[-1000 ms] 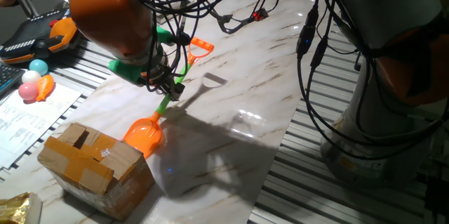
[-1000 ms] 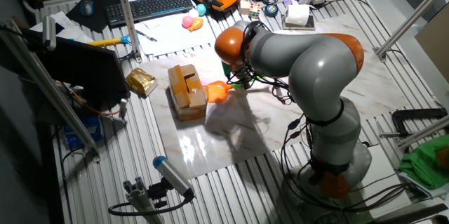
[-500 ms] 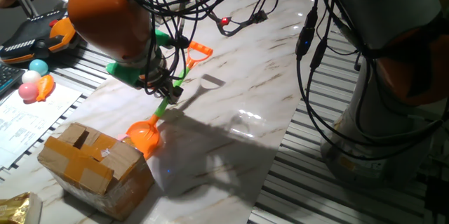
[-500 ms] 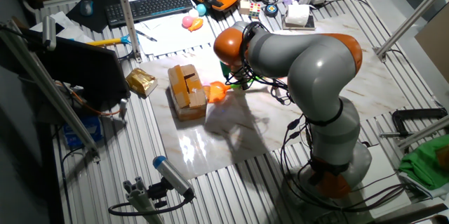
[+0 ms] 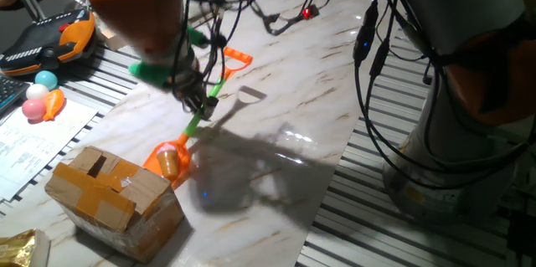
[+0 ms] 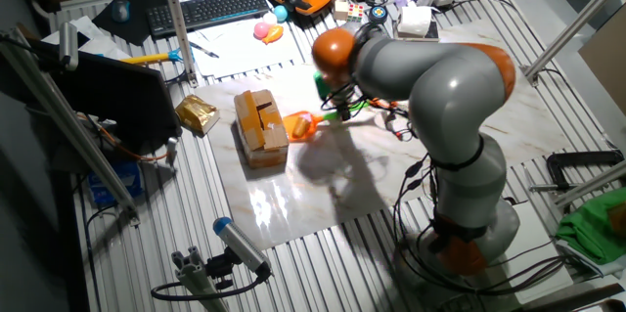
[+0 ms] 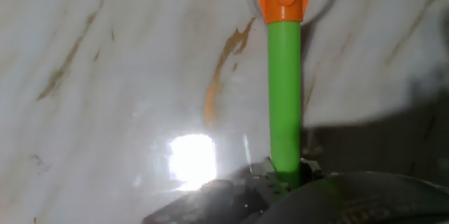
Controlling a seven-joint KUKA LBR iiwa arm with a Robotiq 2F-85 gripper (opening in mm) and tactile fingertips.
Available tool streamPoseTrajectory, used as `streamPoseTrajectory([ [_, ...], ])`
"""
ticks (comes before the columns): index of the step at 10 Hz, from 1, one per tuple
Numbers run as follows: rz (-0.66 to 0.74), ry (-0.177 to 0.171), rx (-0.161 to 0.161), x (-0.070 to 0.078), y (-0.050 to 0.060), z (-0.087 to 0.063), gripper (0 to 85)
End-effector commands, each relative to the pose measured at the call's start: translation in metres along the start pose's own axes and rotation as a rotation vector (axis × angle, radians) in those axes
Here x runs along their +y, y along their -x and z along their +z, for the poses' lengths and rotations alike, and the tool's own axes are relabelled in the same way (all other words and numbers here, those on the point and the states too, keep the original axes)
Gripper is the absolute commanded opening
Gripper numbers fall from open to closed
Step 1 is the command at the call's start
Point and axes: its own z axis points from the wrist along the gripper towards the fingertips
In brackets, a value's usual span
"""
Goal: Use a shovel to scoop up an object
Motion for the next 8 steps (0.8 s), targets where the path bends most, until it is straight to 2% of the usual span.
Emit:
streamPoseTrajectory([
  [1, -0.016, -0.001, 0.016, 0.004, 0.006, -0.005, 0.7],
  [3, -0.083, 0.001, 0.030, 0.017, 0.020, -0.015, 0.7],
  [5, -0.140, -0.001, 0.064, 0.033, 0.033, -0.019, 0.7],
  [8, -0.229, 0.003, 0.081, 0.056, 0.052, -0.009, 0.7],
])
